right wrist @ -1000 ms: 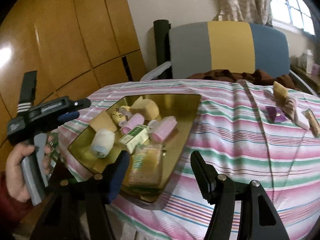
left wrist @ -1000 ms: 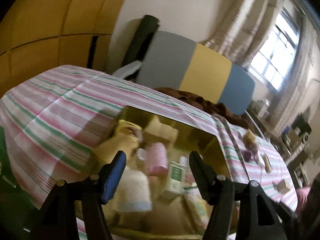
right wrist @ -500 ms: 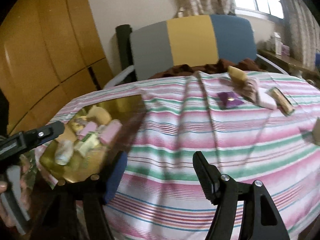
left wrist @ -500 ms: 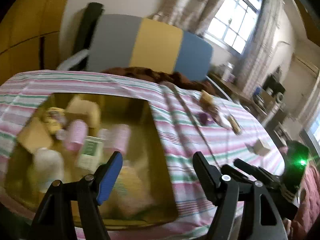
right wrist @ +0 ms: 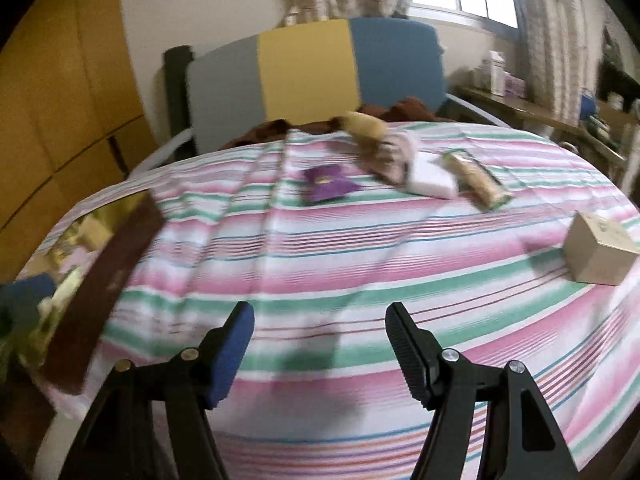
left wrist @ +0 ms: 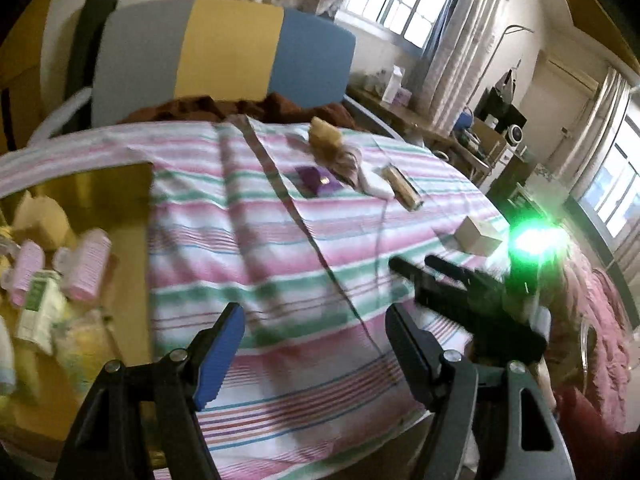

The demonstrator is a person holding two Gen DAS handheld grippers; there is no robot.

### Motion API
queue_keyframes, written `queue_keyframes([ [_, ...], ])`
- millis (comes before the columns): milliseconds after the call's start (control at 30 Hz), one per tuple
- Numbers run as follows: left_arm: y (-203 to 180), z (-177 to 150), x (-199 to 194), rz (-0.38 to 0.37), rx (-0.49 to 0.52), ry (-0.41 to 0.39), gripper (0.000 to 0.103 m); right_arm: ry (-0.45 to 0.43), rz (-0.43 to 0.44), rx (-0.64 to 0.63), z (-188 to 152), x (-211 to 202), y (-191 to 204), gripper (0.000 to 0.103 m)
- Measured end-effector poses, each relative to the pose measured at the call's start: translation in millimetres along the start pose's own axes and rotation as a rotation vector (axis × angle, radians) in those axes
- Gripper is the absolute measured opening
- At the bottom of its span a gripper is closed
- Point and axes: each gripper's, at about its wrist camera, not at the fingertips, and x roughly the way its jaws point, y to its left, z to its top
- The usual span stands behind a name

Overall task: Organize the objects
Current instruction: 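Move both tools back over the remaining items on the cloth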

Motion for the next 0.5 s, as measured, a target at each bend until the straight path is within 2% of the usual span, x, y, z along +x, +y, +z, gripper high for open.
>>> queue_keyframes([
  [167,-10.6,2.5,21.1,-0.002,0.023,0.043,0.074,-0.009,-0.083,0.078,34.3,21.0,-56.4,0.069],
  [300,-15.1,9.0,34.5,0.004,0.029,0.056,0.074,-0.012,-0.189,0.050,73.9,43.2,-91.2,0.069],
  [433,-15.3,15.6,48.9,0.008,0.009,0.075,0.074,-0.025,-0.220,0.039,112.0,65.4,-120.0,0.081],
  [500,-14.6,18.7,54.9,0.012,0.002,0.085,0.074,-0.033,-0.236,0.039,121.4,74.8,-127.6,0.083],
])
